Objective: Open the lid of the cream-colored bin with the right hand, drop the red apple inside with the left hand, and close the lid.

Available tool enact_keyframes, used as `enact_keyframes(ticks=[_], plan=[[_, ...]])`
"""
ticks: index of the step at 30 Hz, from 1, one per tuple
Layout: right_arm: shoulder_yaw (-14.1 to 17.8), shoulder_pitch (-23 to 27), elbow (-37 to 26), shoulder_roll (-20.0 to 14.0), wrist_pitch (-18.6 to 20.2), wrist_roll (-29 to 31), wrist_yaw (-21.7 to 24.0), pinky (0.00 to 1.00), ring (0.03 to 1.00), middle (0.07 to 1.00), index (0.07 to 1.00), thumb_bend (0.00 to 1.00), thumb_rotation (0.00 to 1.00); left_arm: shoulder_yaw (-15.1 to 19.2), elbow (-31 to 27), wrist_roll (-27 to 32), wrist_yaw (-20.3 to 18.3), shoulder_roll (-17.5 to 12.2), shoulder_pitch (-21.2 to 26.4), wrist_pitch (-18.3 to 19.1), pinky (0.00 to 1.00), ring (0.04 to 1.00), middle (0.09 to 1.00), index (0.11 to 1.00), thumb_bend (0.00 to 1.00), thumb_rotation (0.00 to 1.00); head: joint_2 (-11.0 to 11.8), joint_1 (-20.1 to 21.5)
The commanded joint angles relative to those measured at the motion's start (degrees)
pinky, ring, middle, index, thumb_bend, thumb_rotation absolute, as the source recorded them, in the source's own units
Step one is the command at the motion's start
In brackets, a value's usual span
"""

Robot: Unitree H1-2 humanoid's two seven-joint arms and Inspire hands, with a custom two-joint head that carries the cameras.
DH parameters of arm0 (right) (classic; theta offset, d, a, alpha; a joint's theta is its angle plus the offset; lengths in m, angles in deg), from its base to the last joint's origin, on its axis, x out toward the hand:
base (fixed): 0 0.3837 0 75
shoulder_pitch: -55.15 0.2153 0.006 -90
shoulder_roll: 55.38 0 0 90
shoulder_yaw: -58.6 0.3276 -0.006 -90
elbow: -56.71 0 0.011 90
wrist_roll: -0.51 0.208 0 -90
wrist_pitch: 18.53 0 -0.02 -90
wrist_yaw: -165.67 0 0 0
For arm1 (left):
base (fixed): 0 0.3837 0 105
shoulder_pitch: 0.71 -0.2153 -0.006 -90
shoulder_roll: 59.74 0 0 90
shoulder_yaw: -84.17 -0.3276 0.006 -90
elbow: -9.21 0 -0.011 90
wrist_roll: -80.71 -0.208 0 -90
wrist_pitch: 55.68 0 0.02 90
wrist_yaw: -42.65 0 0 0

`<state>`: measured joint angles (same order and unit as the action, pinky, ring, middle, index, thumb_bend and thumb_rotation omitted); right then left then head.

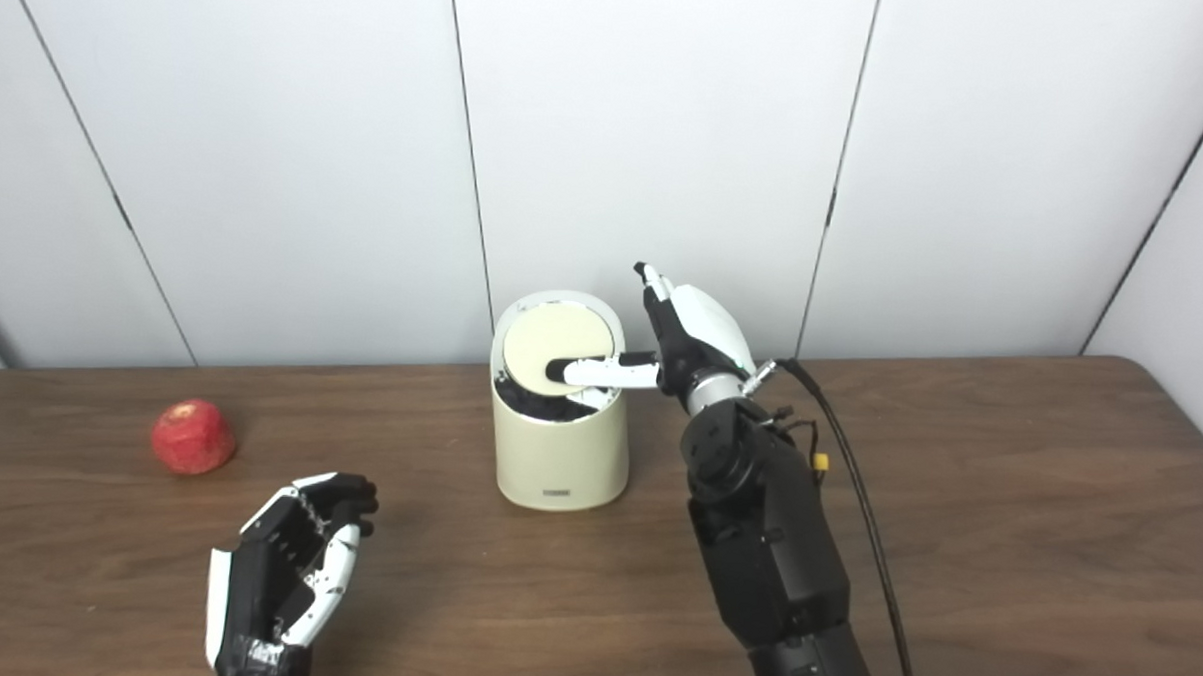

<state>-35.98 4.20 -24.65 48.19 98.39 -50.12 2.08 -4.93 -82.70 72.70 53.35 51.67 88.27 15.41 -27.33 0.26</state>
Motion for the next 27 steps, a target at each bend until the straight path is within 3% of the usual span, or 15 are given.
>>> enact_keyframes(ticks=[1,11,22,27], plan=[[-0.2,3.5,-0.9,-0.5,0.0,-0.4,-1.7,0.86,0.971,0.999,1.0,0.87,0.59,-0.5,0.7,-0.6,0.3,0.8,-1.2,-0.4,0.55,0.614,0.617,0.599,0.25,0.2,0.0,0.1],[0.2,3.4,-1.3,0.2,0.0,-0.7,-1.8,0.87,0.989,1.0,1.0,0.89,0.51,-0.7,0.8,-1.7,0.7,0.9,-1.0,-0.5,0.54,0.607,0.615,0.598,0.24,0.2,-0.3,0.0],[-2.2,3.4,-1.5,-1.2,0.0,-1.5,-2.2,0.91,0.988,1.0,0.998,0.94,0.27,-0.7,0.7,-0.7,0.3,0.8,-0.9,-0.4,0.55,0.615,0.619,0.598,0.25,0.2,-0.4,0.1],[-2.9,3.3,-1.7,-1.9,0.0,-1.7,-2.0,0.93,0.988,1.0,0.993,0.93,0.22,-0.7,0.6,-0.6,0.2,0.7,-0.9,-0.2,0.55,0.616,0.619,0.599,0.25,0.2,-0.4,0.2]])
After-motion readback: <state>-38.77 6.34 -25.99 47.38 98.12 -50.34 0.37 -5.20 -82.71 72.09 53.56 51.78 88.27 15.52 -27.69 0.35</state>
